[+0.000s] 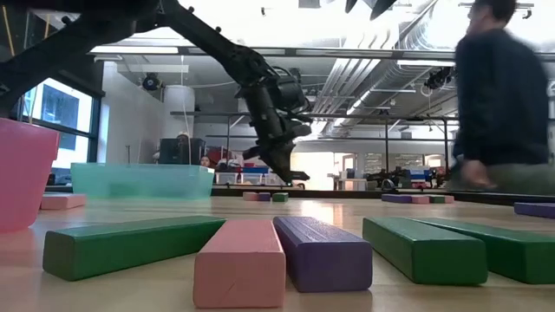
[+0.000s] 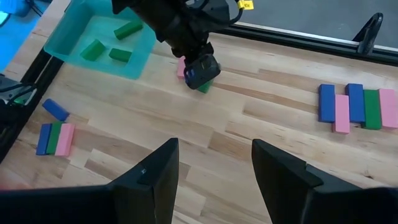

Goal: Sort blocks
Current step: Put the green block into the blue bin

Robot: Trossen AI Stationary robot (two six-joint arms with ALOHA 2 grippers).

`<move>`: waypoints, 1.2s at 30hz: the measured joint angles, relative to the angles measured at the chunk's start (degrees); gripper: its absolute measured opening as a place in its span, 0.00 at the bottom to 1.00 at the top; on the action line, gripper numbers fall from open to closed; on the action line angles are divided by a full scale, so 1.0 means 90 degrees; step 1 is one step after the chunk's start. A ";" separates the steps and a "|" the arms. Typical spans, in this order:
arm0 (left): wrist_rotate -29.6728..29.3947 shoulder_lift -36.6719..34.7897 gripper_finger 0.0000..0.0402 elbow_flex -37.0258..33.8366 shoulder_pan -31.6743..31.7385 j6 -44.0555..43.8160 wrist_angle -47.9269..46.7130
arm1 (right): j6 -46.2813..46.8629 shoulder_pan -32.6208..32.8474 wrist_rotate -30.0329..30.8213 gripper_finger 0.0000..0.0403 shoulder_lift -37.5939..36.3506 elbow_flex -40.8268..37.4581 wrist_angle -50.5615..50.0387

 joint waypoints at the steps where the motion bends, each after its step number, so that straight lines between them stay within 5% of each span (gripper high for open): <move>1: 0.0011 0.0025 0.00 0.0000 0.0029 0.0039 -0.0001 | 0.0000 0.0000 -0.0001 0.44 0.0000 0.0000 0.0011; 7: 0.0774 0.0243 0.00 -0.0007 0.0246 0.0291 -0.0364 | 0.0012 0.0000 0.0000 0.44 0.0000 0.0000 0.0061; 26: 0.0653 0.0257 0.00 0.0000 0.0183 0.1715 -0.1060 | 0.0000 0.0000 0.0053 0.44 0.0000 0.0000 0.0298; 36: 0.0174 0.0235 0.00 0.0012 -0.0095 0.1443 -0.1807 | -0.0049 0.0000 0.0048 0.44 0.0000 0.0000 0.0328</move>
